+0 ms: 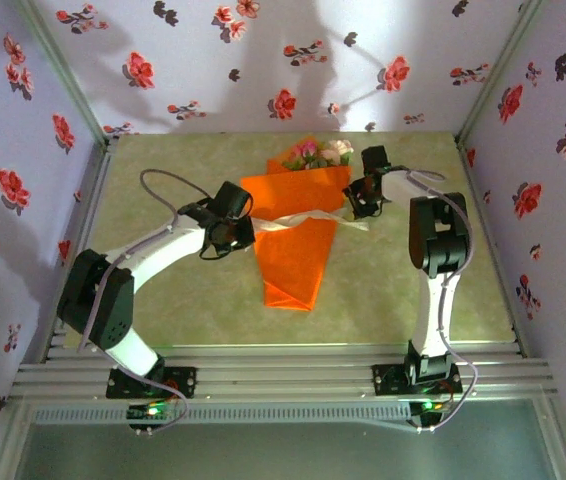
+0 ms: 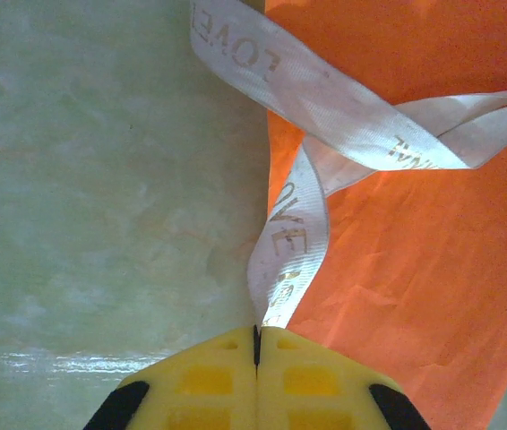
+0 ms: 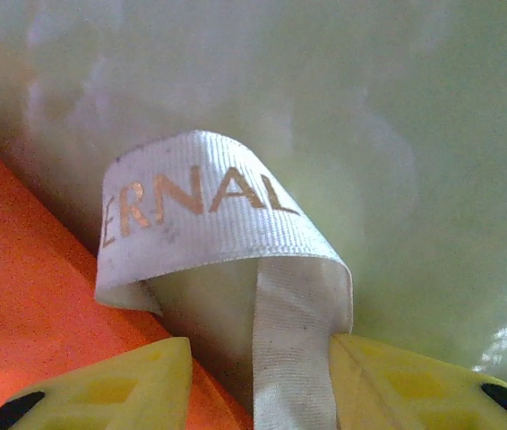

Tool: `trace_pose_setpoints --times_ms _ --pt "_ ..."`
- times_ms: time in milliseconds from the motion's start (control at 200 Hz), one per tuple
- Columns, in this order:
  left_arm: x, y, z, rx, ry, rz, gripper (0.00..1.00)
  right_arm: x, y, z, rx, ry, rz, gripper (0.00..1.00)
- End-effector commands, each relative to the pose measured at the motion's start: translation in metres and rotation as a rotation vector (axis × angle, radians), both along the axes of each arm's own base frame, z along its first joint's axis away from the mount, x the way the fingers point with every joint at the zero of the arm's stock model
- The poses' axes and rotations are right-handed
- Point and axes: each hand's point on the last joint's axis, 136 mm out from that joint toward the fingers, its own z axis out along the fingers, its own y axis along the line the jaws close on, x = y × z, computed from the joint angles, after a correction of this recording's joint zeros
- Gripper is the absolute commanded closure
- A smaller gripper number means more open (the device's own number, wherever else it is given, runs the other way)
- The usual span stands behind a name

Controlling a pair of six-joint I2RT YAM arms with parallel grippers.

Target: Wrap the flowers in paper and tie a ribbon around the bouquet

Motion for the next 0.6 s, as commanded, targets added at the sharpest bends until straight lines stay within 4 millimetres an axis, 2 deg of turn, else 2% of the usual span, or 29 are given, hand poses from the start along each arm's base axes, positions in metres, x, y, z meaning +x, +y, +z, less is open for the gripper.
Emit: trace_pose_setpoints --times_ms 0,105,210,260,400,490,595 --pt "0.008 -0.002 0.006 -0.022 -0.008 0.023 1.00 -0.029 -0.005 -0.028 -0.043 0.172 -0.093 0.54" --pt "0.009 0.000 0.008 -0.025 -0.011 0.031 1.00 -0.038 -0.009 -0.043 -0.050 0.240 -0.136 0.57" --pt "0.010 0.002 0.013 -0.032 -0.021 0.037 1.00 -0.048 -0.015 -0.053 -0.076 0.296 -0.175 0.66" --pt "0.011 0.004 0.018 -0.036 -0.028 0.042 1.00 -0.049 -0.021 -0.053 -0.106 0.299 -0.189 0.73" --pt "0.019 0.016 0.034 -0.053 -0.058 0.080 1.00 -0.037 -0.044 -0.037 -0.181 0.262 -0.203 1.00" --pt "0.026 0.030 0.043 -0.063 -0.078 0.120 1.00 -0.025 -0.063 -0.023 -0.216 0.216 -0.200 1.00" --pt "0.035 0.057 0.046 -0.079 -0.085 0.211 1.00 -0.016 -0.085 -0.009 -0.242 0.183 -0.187 1.00"
